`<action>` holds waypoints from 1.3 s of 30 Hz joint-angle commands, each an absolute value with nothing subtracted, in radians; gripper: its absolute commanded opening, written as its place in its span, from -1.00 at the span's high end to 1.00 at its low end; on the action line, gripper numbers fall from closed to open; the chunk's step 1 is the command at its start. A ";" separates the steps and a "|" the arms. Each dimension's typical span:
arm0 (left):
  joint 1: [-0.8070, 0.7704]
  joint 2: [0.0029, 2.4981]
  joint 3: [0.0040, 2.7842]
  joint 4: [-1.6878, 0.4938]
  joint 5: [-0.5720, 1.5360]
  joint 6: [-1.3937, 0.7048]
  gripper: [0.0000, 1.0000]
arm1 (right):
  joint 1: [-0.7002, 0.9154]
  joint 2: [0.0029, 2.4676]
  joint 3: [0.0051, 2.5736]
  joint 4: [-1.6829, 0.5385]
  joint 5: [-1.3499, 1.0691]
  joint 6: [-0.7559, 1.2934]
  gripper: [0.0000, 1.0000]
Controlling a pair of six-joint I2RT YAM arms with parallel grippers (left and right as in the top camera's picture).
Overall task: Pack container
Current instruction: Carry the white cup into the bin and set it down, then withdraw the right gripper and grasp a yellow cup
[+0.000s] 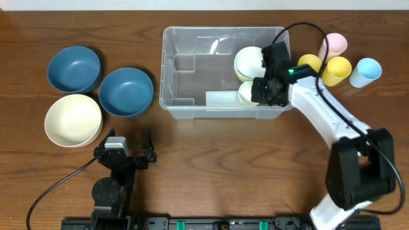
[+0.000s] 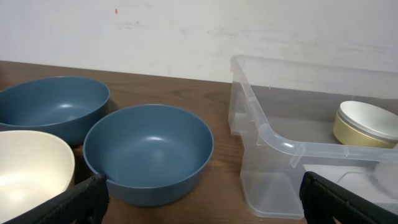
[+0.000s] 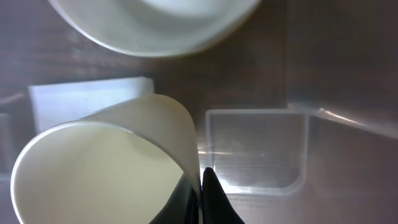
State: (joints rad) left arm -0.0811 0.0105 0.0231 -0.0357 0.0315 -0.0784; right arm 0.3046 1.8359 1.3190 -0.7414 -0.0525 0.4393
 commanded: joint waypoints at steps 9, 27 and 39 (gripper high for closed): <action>-0.077 0.005 0.004 -0.071 0.027 -0.073 -0.96 | 0.313 1.862 1.322 -0.741 -0.049 0.428 0.70; -0.077 0.005 0.004 -0.070 0.027 -0.073 -0.96 | 0.311 1.725 1.394 -0.787 -0.049 0.402 0.62; -0.077 0.005 0.004 -0.071 0.027 -0.073 -0.96 | 0.286 1.620 1.536 -0.929 0.020 0.377 -0.02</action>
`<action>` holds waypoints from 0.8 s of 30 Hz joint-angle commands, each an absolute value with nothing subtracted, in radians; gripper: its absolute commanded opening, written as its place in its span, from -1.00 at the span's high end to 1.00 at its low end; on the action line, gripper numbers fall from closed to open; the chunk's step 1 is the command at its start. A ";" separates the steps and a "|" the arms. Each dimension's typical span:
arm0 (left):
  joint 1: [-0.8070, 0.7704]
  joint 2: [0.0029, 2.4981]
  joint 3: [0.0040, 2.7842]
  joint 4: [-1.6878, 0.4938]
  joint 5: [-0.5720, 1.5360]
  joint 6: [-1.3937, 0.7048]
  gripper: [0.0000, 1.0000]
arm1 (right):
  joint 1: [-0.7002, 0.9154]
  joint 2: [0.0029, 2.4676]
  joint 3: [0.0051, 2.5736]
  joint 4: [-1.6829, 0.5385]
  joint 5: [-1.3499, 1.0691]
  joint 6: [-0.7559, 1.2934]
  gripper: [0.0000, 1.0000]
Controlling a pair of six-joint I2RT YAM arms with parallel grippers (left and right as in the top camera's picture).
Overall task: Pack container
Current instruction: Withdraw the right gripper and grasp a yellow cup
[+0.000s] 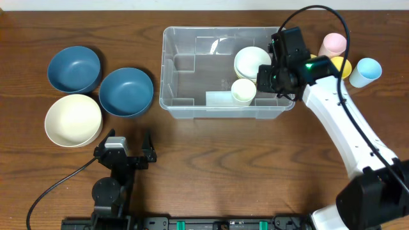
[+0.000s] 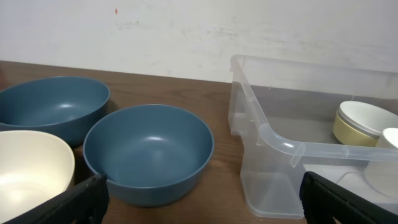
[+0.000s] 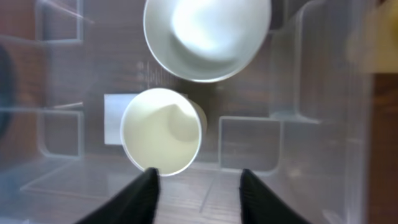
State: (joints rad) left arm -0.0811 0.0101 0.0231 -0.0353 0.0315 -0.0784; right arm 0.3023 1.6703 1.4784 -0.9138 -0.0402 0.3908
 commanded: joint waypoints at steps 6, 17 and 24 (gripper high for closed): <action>-0.077 0.005 0.004 -0.071 0.027 -0.073 -0.96 | 0.139 1.597 1.604 -0.963 0.132 0.397 -0.39; -0.077 0.005 0.004 -0.071 0.027 -0.073 -0.96 | -0.177 1.766 1.603 -0.918 0.044 0.433 -0.35; -0.077 0.005 0.004 -0.070 0.027 -0.073 -0.96 | -0.242 1.897 1.603 -0.874 0.040 0.448 -0.32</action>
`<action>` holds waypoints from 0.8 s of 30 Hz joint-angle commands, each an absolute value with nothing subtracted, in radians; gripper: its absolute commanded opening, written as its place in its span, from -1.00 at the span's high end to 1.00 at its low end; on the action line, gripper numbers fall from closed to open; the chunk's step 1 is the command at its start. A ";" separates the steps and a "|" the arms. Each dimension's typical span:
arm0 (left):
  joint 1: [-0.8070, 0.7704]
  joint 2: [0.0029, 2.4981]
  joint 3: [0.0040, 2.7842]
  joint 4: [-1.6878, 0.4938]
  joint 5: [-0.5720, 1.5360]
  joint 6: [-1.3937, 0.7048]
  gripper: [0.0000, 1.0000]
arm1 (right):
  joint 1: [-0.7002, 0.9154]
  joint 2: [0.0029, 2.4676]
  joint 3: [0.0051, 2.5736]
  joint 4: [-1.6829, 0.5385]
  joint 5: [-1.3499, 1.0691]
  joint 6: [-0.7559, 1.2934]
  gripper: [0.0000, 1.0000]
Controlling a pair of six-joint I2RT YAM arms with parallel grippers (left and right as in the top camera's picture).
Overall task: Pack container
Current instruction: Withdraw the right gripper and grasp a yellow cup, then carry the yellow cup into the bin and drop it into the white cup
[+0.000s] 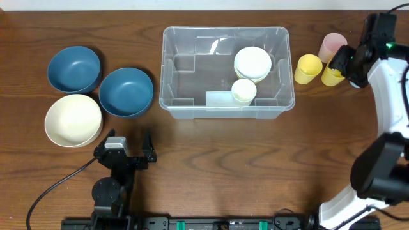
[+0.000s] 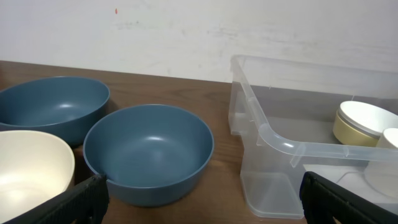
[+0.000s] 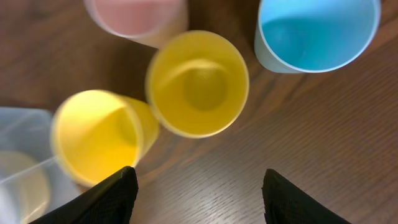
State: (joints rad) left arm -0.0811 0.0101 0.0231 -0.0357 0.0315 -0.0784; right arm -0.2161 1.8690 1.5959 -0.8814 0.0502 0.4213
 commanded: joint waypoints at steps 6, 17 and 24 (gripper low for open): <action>-0.077 0.005 0.004 -0.071 0.027 -0.073 -0.96 | -0.288 1.954 1.603 -0.846 0.037 0.456 -0.29; -0.077 0.005 0.004 -0.071 0.027 -0.073 -0.96 | -0.300 2.070 1.603 -0.805 0.017 0.455 -0.19; -0.077 0.005 0.004 -0.071 0.027 -0.073 -0.96 | -0.301 2.077 1.604 -0.806 0.018 0.455 0.38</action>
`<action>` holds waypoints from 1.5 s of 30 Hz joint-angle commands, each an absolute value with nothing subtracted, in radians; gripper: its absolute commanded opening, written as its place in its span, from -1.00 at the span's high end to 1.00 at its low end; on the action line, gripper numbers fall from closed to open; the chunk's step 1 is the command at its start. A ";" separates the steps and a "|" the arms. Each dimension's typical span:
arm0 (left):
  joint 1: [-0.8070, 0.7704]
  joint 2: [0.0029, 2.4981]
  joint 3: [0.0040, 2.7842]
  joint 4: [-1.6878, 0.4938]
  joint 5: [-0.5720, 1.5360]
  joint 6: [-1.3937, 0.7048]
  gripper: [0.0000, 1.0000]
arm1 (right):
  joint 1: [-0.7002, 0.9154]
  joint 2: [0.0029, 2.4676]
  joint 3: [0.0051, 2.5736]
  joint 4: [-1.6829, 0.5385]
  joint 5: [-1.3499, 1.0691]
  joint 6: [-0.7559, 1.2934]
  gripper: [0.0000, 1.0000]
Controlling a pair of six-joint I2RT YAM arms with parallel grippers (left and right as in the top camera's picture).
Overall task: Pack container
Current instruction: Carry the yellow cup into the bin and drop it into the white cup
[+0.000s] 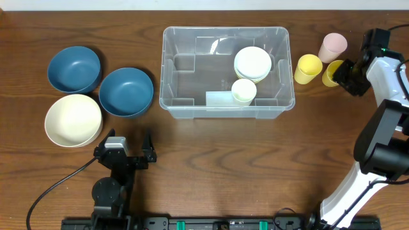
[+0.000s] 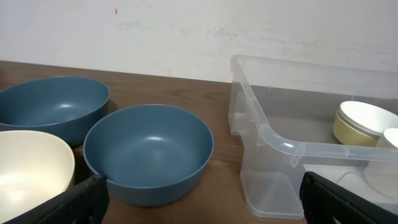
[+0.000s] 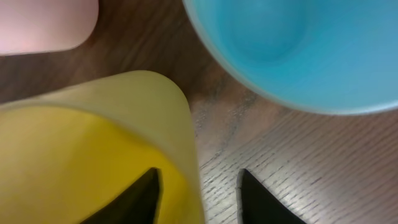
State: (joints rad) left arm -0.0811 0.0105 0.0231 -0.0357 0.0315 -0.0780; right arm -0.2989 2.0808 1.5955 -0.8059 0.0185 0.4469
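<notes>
The clear container (image 1: 171, 70) holds a cream bowl (image 1: 254, 62) and a cream cup (image 1: 243, 91). To its right stand a yellow cup (image 1: 308, 68), a pink cup (image 1: 334, 45) and a second yellow cup (image 1: 328, 74). My right gripper (image 1: 340, 73) is down on that second yellow cup (image 3: 93, 143). It is open (image 3: 196, 199), one finger (image 3: 140, 196) inside the cup and the other outside the wall. A blue cup (image 3: 298, 43) stands just beyond; the arm hides it from overhead. My left gripper (image 1: 124, 152) rests open, empty (image 2: 202, 199).
Two blue bowls (image 1: 74, 68) (image 1: 126, 91) and a cream bowl (image 1: 73, 119) sit left of the container. In the left wrist view the nearer blue bowl (image 2: 148, 152) is straight ahead. The pink cup (image 3: 43, 22) nearly touches the straddled yellow one.
My right gripper was open high over the cluster of cups. It now sits lower, its fingers closer together, on either side of the far yellow cup's wall. The left arm has not moved.
My right gripper was shut on the cream cup inside the container. Then it was open above the container with the cup standing beside the cream bowl. After that it hovered over the cups at the right, and now it straddles a yellow cup's rim.
</notes>
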 commanded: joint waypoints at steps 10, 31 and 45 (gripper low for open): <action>-0.077 0.005 0.004 -0.071 0.027 -0.073 -0.96 | -0.301 2.045 1.607 -0.857 0.006 0.455 0.98; -0.077 0.005 0.004 -0.070 0.027 -0.073 -0.96 | -0.185 1.445 1.608 -0.981 -0.187 0.429 0.98; -0.077 0.005 0.004 -0.071 0.027 -0.073 -0.96 | 0.253 1.576 1.608 -0.973 -0.059 0.435 0.97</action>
